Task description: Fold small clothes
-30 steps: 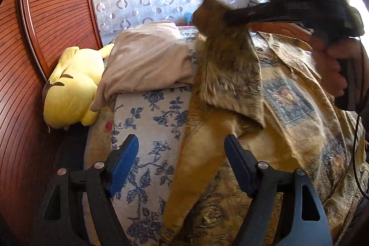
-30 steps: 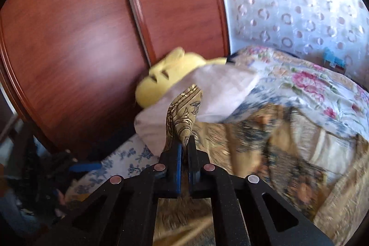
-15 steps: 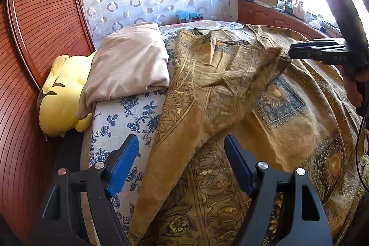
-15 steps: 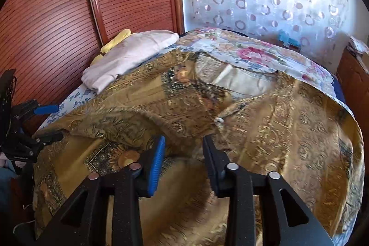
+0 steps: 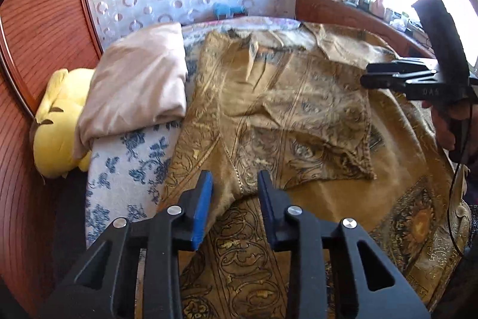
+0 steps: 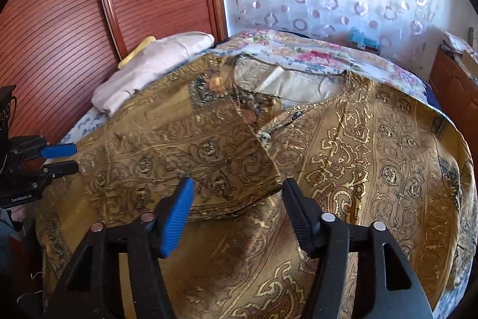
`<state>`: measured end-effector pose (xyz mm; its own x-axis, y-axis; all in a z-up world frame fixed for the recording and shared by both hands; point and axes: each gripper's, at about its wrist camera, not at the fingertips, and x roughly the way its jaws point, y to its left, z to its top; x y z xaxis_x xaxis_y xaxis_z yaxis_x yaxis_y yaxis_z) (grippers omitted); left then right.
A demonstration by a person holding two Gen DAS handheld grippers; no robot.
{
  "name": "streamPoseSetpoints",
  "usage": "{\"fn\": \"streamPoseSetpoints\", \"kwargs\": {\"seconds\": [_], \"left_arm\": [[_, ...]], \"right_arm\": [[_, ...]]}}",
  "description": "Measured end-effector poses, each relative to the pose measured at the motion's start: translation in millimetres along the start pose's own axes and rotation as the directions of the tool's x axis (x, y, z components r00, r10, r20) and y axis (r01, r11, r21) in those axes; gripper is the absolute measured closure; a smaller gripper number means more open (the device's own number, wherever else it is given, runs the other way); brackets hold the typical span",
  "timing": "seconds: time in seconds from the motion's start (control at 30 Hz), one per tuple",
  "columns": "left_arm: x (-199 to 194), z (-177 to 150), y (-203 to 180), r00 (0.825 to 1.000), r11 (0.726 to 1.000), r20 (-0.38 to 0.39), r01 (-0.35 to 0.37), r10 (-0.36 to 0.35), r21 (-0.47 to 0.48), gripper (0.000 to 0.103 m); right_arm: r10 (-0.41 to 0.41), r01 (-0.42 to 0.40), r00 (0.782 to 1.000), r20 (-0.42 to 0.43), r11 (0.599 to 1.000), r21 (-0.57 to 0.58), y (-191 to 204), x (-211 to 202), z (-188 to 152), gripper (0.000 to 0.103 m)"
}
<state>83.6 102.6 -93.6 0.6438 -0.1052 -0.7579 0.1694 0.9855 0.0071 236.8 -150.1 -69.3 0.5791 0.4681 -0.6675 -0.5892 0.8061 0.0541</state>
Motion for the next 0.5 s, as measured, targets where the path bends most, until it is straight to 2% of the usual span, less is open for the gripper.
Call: {"fn": "streamPoseSetpoints", "kwargs": {"seconds": [0.1,0.23,0.33,0.4,0.5], "left_arm": [[4,-2,2,1.0,1.0,-0.006,0.006,-0.006,-0.015,0.076],[2,-2,-2,1.0,1.0,0.0,0.007,-0.007,-0.007,0.095],[-6,1,5,0.999,0.999,0.038,-0.002,0.003,-0.033,0.096],[-16,4,18,0.996,0.996,0.086,0.001,0.007,-0.093,0.096],[-29,5,40,0.989,0.984,0.139,-0.031,0.056,-0.177,0.096]], "right_arm": [[-0.017,0.017,1.0,-0.009,1.0,0.006,0,1,6,0.039],[-0.019,0.02,1.0,-0.007,1.0,0.02,-2,-2,8,0.039],[-0.019,0.019,1.0,-0.014,0.999,0.027,-3,-1,7,0.039],[-0.018,0.018,1.0,-0.009,1.0,0.019,-2,-2,10,0.039],[0.0,0.0,1.0,0.015,1.0,0.002,1,-4,21,0.039]]}}
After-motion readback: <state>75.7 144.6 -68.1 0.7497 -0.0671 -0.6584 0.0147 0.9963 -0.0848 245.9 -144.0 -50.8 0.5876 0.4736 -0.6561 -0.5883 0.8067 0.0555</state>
